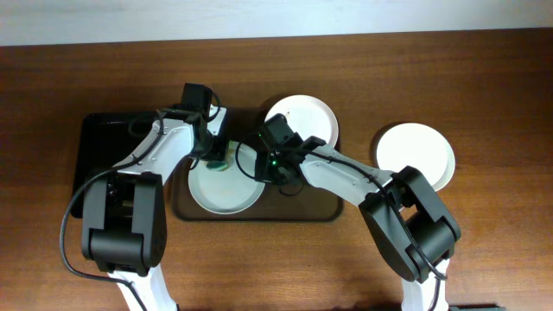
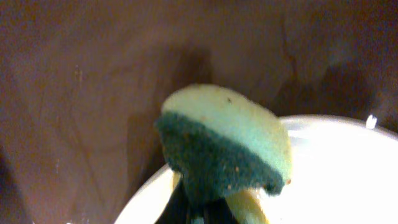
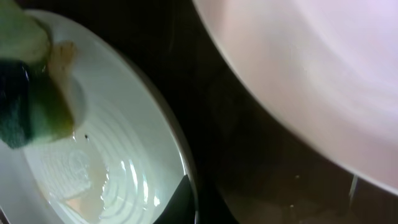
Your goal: Clean dirty plates on tray and stack at the side
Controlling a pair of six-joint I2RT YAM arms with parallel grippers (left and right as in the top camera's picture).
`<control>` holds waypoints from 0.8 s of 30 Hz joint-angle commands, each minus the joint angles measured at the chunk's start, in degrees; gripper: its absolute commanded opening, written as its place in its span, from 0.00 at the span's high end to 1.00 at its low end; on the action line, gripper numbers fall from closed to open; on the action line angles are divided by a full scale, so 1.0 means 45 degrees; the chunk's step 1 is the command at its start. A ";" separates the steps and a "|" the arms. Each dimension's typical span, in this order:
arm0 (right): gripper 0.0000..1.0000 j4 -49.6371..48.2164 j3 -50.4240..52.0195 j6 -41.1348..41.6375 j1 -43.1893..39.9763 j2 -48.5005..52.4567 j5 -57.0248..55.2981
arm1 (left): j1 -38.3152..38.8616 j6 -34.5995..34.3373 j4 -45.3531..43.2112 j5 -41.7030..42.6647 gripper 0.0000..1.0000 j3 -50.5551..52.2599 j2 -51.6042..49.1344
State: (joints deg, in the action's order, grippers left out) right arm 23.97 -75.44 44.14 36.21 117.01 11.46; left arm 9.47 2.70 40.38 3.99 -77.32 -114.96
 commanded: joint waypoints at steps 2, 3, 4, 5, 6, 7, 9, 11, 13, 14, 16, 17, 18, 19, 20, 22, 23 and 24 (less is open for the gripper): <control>0.96 0.0053 0.0024 0.0010 -0.0053 0.0170 -0.0204 | -0.0107 -0.0019 0.1977 0.0209 1.00 0.0311 -0.0306; 0.96 0.0053 0.0024 0.0010 -0.0053 0.0170 -0.0204 | -0.0107 0.0209 0.2254 0.0641 1.00 0.0311 -0.0306; 0.96 0.0053 0.0024 0.0010 -0.0053 0.0170 -0.0204 | -0.0107 0.0393 0.2501 0.1064 1.00 0.0311 -0.0306; 0.96 0.0053 0.0024 0.0010 -0.0053 0.0170 -0.0204 | -0.0117 0.0476 0.2754 0.1486 1.00 0.0311 -0.0306; 0.96 0.0053 0.0024 0.0010 -0.0053 0.0170 -0.0204 | -0.0117 0.0481 0.2958 0.1821 1.00 0.0282 -0.0306; 0.96 0.0053 0.0024 0.0015 -0.0053 0.0170 -0.0204 | -0.0117 0.0811 0.3249 0.2526 1.00 0.0204 -0.0306; 0.96 0.0053 0.0024 0.0010 -0.0053 0.0170 -0.0204 | -0.0117 0.1341 0.3594 0.3643 1.00 0.0044 -0.0306; 0.96 0.0053 0.0024 0.0010 -0.0053 0.0170 -0.0204 | -0.0117 0.1438 0.3648 0.4435 1.00 -0.0063 -0.0306; 0.96 0.0053 0.0024 0.0015 -0.0053 0.0170 -0.0204 | -0.0117 0.1428 0.3269 0.4906 1.00 -0.0092 -0.0306; 0.96 0.0053 0.0024 0.0010 -0.0053 0.0170 -0.0204 | -0.0117 0.1428 0.3011 0.5085 1.00 -0.0092 -0.0306; 0.96 0.0058 0.0024 0.0010 -0.0049 0.0170 -0.0204 | -0.0112 0.1336 0.2399 0.5187 1.00 -0.0092 -0.0306; 0.96 0.0053 0.0024 0.0010 -0.0053 0.0170 -0.0204 | -0.0117 0.1117 0.2069 0.5051 1.00 -0.0092 -0.0306; 0.96 0.0053 0.0024 0.0010 -0.0053 0.0170 -0.0204 | -0.0117 0.0831 0.1831 0.4721 1.00 -0.0092 -0.0311; 0.96 0.0053 0.0024 0.0015 -0.0053 0.0170 -0.0204 | -0.0141 0.0476 0.1559 0.4109 1.00 -0.0092 -0.0306; 0.96 0.0053 0.0024 0.0010 -0.0053 0.0170 -0.0204 | -0.0141 0.0257 0.1336 0.3657 1.00 -0.0092 -0.0306; 0.96 0.0053 0.0024 0.0015 -0.0053 0.0170 -0.0204 | -0.0141 0.0209 0.0782 0.2977 1.00 -0.0092 -0.0311; 0.96 0.0053 0.0024 0.0015 -0.0053 0.0170 -0.0204 | -0.0141 0.0204 0.0437 0.2579 1.00 -0.0087 -0.0316; 0.96 0.0053 0.0024 0.0015 -0.0053 0.0170 -0.0204 | -0.0141 0.0073 0.0117 0.2011 1.00 -0.0087 -0.0374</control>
State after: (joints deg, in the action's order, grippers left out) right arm 24.16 -75.44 43.77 36.18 117.01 11.44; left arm 8.93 4.95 43.77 20.27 -77.78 -115.66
